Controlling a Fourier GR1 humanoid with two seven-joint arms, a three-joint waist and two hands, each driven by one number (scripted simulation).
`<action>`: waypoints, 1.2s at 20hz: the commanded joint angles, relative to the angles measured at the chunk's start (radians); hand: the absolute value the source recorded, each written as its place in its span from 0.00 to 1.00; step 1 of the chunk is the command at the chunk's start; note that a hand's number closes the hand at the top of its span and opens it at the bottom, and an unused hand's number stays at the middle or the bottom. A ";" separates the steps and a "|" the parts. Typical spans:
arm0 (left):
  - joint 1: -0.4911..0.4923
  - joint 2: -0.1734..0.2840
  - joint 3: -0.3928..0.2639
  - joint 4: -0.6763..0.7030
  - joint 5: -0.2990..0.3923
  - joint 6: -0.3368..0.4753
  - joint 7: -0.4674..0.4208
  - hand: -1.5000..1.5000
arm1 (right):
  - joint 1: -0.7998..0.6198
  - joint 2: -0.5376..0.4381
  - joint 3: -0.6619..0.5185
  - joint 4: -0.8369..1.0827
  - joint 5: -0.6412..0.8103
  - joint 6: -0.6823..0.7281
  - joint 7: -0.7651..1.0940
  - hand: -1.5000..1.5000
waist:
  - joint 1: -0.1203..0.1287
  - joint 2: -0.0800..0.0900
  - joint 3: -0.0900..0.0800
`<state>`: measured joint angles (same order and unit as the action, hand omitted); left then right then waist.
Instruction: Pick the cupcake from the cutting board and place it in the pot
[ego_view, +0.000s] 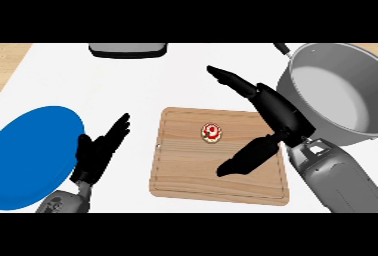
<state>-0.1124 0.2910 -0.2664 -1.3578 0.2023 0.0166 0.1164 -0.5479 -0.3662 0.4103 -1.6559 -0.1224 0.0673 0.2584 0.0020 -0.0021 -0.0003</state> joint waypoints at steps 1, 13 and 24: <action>-0.025 -0.017 0.001 -0.001 -0.011 0.004 0.030 0.50 | -0.113 0.064 0.011 0.095 -0.022 0.030 0.192 0.00 | 0.010 0.003 -0.001; -0.020 -0.025 0.050 0.064 -0.049 -0.035 -0.021 0.50 | -0.031 0.056 0.108 0.375 0.166 0.283 -0.028 0.00 | 0.000 0.003 0.000; 0.064 -0.083 0.044 -0.044 -0.091 -0.048 0.022 0.50 | -0.067 0.135 -0.072 0.612 0.263 0.321 -0.262 0.00 | 0.006 0.003 0.000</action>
<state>-0.0906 0.2386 -0.2037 -1.3639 0.1327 -0.0396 0.1065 -0.6003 -0.2774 0.3753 -1.1104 0.1166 0.3665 0.0380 0.0063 0.0001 0.0013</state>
